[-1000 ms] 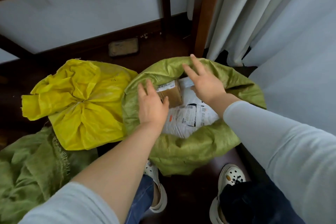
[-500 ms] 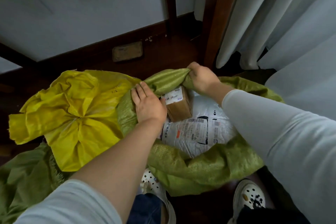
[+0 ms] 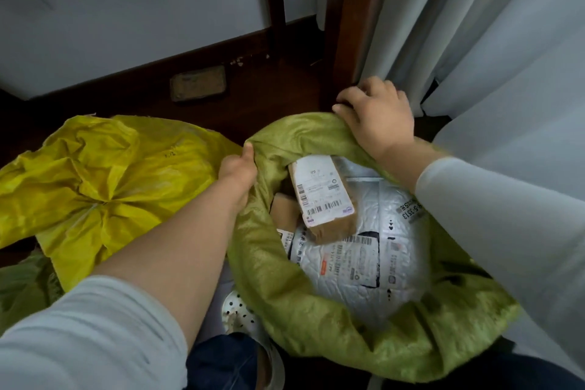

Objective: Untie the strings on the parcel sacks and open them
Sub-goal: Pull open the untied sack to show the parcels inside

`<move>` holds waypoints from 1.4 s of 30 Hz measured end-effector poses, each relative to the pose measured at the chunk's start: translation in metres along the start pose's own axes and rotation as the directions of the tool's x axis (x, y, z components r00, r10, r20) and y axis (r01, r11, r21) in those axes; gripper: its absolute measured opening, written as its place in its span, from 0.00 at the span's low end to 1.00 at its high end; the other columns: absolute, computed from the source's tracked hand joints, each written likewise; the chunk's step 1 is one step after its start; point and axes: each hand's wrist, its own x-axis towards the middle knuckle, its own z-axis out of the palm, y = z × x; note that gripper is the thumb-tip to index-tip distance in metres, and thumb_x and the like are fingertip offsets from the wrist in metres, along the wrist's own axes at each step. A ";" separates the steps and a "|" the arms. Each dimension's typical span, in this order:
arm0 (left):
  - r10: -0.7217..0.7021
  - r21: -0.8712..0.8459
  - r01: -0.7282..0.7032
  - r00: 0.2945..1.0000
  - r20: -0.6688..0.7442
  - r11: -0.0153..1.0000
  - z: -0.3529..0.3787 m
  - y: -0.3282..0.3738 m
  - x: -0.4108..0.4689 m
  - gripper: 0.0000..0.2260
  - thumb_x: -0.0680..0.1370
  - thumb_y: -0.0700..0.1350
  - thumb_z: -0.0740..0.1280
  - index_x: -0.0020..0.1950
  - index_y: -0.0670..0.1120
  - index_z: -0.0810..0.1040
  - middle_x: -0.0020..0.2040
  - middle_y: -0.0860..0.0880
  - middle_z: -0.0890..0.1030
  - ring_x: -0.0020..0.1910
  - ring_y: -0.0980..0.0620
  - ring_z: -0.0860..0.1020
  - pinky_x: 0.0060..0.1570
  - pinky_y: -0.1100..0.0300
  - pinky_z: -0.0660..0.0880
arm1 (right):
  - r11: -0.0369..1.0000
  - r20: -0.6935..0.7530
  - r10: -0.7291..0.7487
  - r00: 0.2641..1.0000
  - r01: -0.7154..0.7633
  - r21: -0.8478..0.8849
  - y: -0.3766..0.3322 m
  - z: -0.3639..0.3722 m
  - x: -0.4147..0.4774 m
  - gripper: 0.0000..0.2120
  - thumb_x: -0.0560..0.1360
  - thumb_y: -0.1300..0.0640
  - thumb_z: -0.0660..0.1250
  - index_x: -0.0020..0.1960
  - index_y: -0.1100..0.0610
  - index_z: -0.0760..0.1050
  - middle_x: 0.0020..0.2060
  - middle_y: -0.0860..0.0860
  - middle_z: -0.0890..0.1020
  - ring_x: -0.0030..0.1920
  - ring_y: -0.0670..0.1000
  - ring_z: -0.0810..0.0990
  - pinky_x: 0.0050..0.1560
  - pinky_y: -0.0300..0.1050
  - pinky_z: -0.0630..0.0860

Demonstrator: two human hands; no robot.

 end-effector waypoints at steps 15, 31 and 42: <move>-0.252 -0.127 0.261 0.964 0.084 0.957 0.003 -0.011 0.002 0.23 0.80 0.56 0.57 0.63 0.39 0.72 0.57 0.39 0.78 0.53 0.41 0.78 0.54 0.48 0.75 | 1.000 0.337 0.013 0.941 -0.022 0.022 0.030 0.014 -0.059 0.25 0.76 0.62 0.59 0.72 0.49 0.64 0.68 0.55 0.70 0.61 0.61 0.73 0.65 0.59 0.68; -0.044 0.179 0.069 0.989 -0.138 0.981 -0.017 -0.025 0.005 0.26 0.81 0.56 0.50 0.63 0.36 0.72 0.61 0.37 0.76 0.60 0.38 0.74 0.59 0.51 0.70 | 0.843 0.351 0.481 0.803 -0.534 0.067 0.049 -0.001 -0.011 0.21 0.74 0.43 0.66 0.58 0.58 0.75 0.55 0.58 0.76 0.56 0.61 0.75 0.54 0.53 0.74; -0.369 0.248 0.387 0.922 -0.120 0.888 -0.015 -0.096 -0.082 0.57 0.58 0.64 0.76 0.75 0.46 0.47 0.72 0.37 0.59 0.67 0.35 0.65 0.64 0.41 0.67 | 0.849 0.478 0.516 0.711 -0.350 -0.396 0.032 -0.013 -0.095 0.46 0.68 0.35 0.65 0.75 0.46 0.43 0.76 0.54 0.44 0.75 0.64 0.43 0.65 0.75 0.50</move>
